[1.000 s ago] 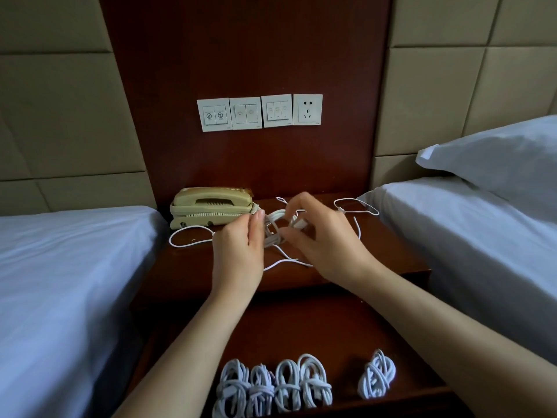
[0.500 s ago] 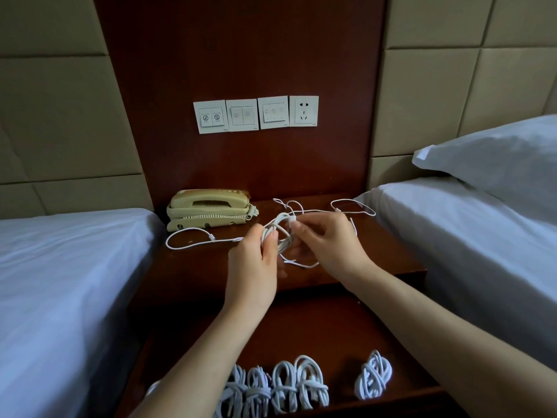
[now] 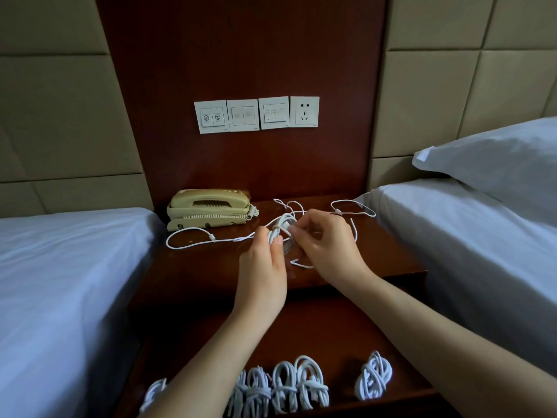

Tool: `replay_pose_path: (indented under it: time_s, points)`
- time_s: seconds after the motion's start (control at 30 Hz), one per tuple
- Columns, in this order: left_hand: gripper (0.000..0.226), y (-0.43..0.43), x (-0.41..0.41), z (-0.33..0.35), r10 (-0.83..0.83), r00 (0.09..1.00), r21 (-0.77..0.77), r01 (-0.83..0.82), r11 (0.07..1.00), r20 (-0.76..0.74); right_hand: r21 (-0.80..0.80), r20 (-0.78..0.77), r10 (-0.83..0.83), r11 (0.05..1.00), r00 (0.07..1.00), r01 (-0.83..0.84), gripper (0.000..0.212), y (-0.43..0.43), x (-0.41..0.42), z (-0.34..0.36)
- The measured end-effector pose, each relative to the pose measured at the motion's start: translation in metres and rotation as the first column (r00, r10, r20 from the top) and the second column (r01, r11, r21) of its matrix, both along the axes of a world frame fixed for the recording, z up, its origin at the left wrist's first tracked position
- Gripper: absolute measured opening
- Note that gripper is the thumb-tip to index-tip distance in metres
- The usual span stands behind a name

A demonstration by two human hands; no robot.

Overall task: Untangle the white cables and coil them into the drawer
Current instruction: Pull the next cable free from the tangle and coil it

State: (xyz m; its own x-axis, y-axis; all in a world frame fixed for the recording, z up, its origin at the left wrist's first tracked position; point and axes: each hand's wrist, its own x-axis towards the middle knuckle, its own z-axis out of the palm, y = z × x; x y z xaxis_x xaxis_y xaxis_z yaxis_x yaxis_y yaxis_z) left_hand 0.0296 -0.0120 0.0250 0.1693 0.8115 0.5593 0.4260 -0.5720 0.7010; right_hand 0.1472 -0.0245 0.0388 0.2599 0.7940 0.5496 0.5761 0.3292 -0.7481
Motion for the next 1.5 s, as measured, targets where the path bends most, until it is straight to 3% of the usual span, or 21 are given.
replay_pose_path:
  time_s: [0.17,0.3,0.43,0.53,0.63,0.8,0.97,1.07,1.23,1.37,1.5]
  points:
    - [0.015,-0.002,-0.004,0.005,0.012,1.0,0.002,-0.012,1.0,0.02,0.05,0.238,-0.029,0.999,0.971,0.017,0.015,-0.007,-0.011,-0.001]
    - [0.021,-0.001,-0.005,0.006,-0.007,0.998,-0.062,0.011,0.998,0.064,0.095,0.307,-0.03,0.995,0.951,0.001,0.009,-0.005,-0.012,-0.005]
    - [0.022,-0.002,-0.002,0.005,-0.036,0.996,-0.093,0.044,0.995,0.084,0.148,0.374,-0.044,0.989,0.926,-0.013,0.017,-0.002,-0.008,-0.009]
    - [0.023,0.0,-0.002,0.004,-0.051,0.995,-0.105,0.06,0.993,0.091,0.173,0.328,-0.02,0.984,0.945,-0.039,0.019,-0.001,-0.008,-0.009]
    - [0.026,0.003,0.0,0.002,-0.085,0.989,-0.097,0.097,0.99,0.124,0.135,0.176,0.012,0.99,0.984,-0.036,0.019,0.001,-0.007,-0.006]
    - [0.035,0.01,0.002,-0.005,-0.115,0.955,-0.205,0.175,0.963,0.272,0.13,0.033,0.027,0.991,0.999,-0.031,0.01,0.0,-0.008,-0.006]
    - [0.03,0.014,0.001,-0.011,-0.102,0.936,-0.305,0.211,0.929,0.337,0.101,0.229,0.012,0.994,0.973,-0.036,0.005,0.002,-0.004,-0.009]
    - [0.03,0.013,0.001,-0.011,-0.138,0.926,-0.305,0.252,0.918,0.35,0.056,0.255,0.024,0.998,0.967,-0.039,0.009,0.003,-0.002,-0.009]
    - [0.024,0.014,-0.001,-0.011,-0.175,0.931,-0.319,0.279,0.906,0.32,0.069,0.128,0.042,0.996,0.991,-0.051,0.003,0.003,0.005,-0.01]
    - [0.024,0.009,-0.002,-0.007,-0.239,0.922,-0.344,0.34,0.875,0.303,-0.023,-0.074,0.073,0.997,0.995,-0.074,0.014,0.0,0.024,-0.007]
    - [0.025,-0.002,-0.004,-0.006,-0.358,0.904,-0.382,0.424,0.821,0.235,-0.052,0.15,0.019,0.999,0.989,-0.011,0.01,-0.013,0.044,-0.004]
